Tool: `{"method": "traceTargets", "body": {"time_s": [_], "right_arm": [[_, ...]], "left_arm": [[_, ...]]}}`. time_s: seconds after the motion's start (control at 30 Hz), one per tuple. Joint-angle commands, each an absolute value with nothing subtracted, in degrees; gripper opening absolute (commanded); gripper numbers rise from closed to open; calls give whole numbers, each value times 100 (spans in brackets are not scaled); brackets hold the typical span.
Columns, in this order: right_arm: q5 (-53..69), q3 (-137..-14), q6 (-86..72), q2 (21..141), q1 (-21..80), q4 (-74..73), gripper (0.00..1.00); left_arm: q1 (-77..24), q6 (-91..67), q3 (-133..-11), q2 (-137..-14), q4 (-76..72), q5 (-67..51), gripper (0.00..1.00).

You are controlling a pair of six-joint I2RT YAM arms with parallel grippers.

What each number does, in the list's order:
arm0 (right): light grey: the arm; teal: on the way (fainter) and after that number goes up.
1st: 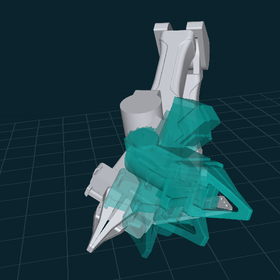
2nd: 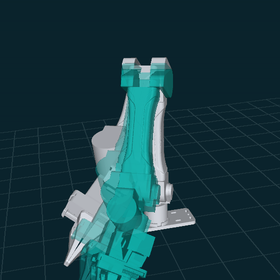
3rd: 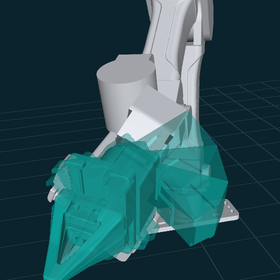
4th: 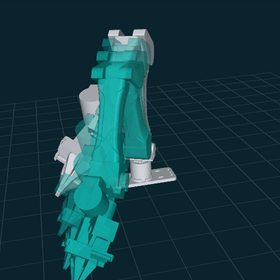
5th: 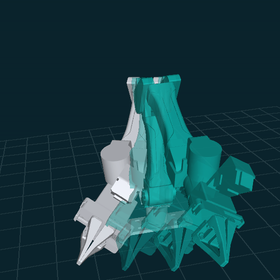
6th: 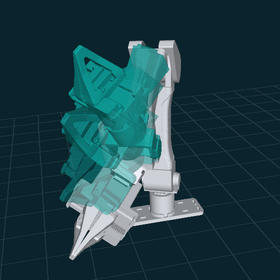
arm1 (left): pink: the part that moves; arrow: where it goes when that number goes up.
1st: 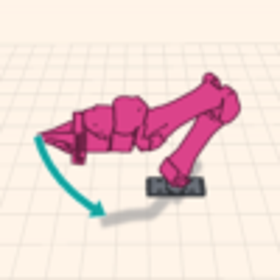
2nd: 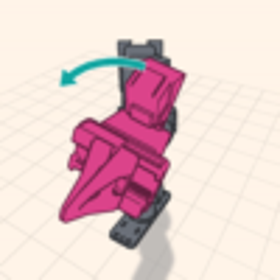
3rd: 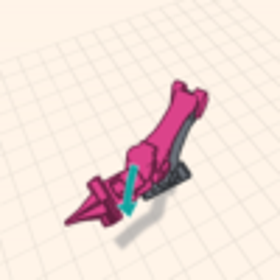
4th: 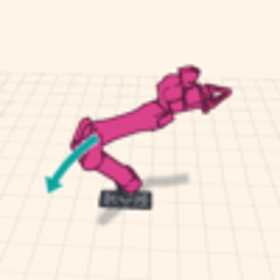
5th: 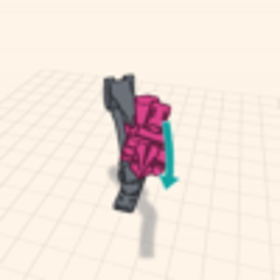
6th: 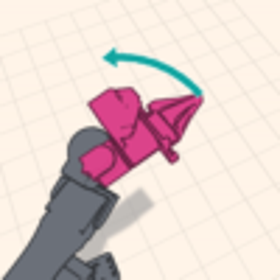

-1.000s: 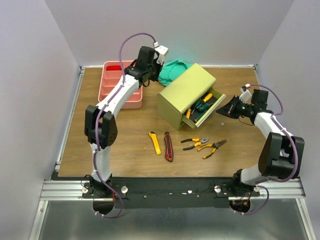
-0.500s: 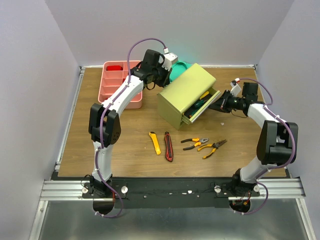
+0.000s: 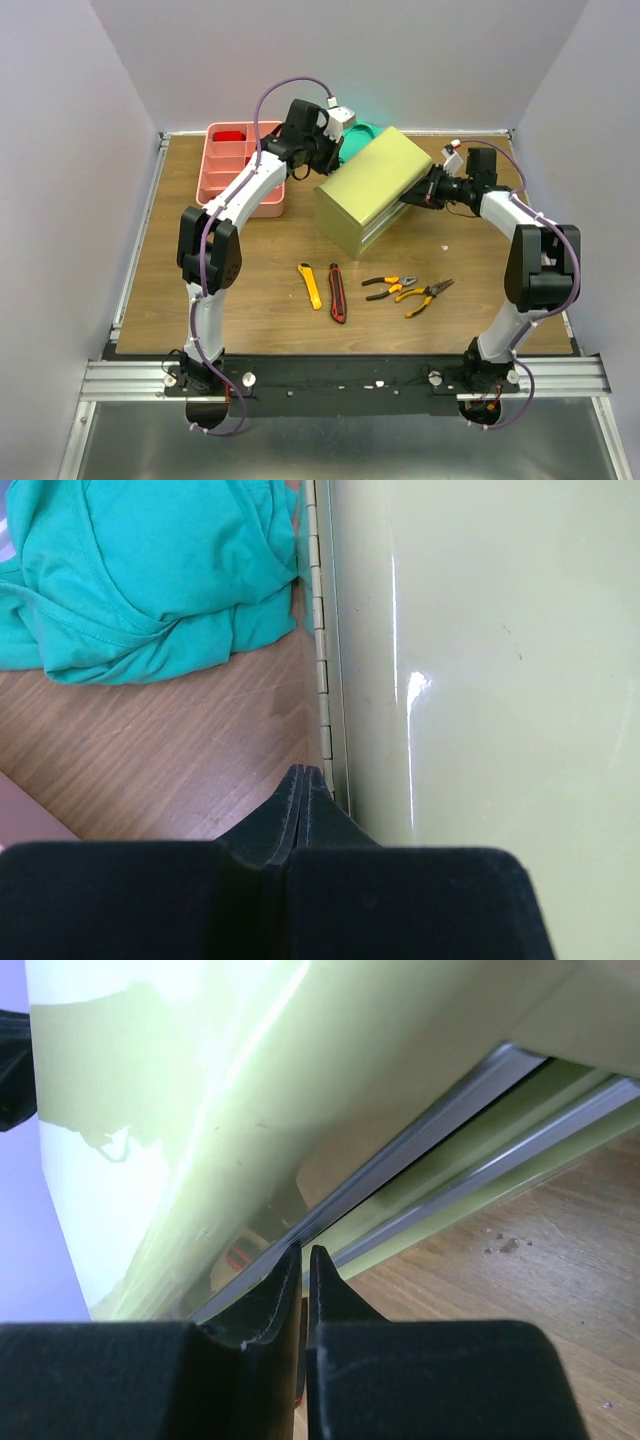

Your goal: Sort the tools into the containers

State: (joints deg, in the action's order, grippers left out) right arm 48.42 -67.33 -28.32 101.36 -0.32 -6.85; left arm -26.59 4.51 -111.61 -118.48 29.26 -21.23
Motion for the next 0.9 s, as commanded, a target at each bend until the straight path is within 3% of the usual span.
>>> {"method": "traceTargets", "body": {"time_s": [0.0, 0.1, 0.2, 0.23, 0.33, 0.5, 0.73, 0.87], "right_arm": [[4904, -6891, -2892, 10213, -9, -632, 16], [4790, -6856, -2409, 9898, -9, -1132, 24], [4658, -6654, -2119, 9484, -52, -1581, 45], [4650, -6471, -2101, 9405, -148, -1713, 55], [4623, -6032, -2118, 9133, -386, -1732, 64], [5299, -5073, -2662, 8782, -694, -601, 69], [5730, -3876, -4620, 9446, -703, 3438, 68], [5757, -3955, -5509, 10211, -703, 4543, 67]], "left_arm": [[-2812, 378, -11083, -11778, 3041, -2383, 0], [-2839, 308, -11179, -11655, 2980, -1621, 0], [-2874, 369, -11390, -11496, 2866, -661, 7], [-2874, 447, -11443, -11461, 2804, -476, 19], [-2874, 571, -11549, -11312, 2786, 156, 44], [-2848, 563, -11452, -10960, 2883, -428, 54], [-2751, 378, -10969, -10714, 2769, -2907, 54], [-2751, 115, -10969, -10915, 2751, -3742, 50]]}}
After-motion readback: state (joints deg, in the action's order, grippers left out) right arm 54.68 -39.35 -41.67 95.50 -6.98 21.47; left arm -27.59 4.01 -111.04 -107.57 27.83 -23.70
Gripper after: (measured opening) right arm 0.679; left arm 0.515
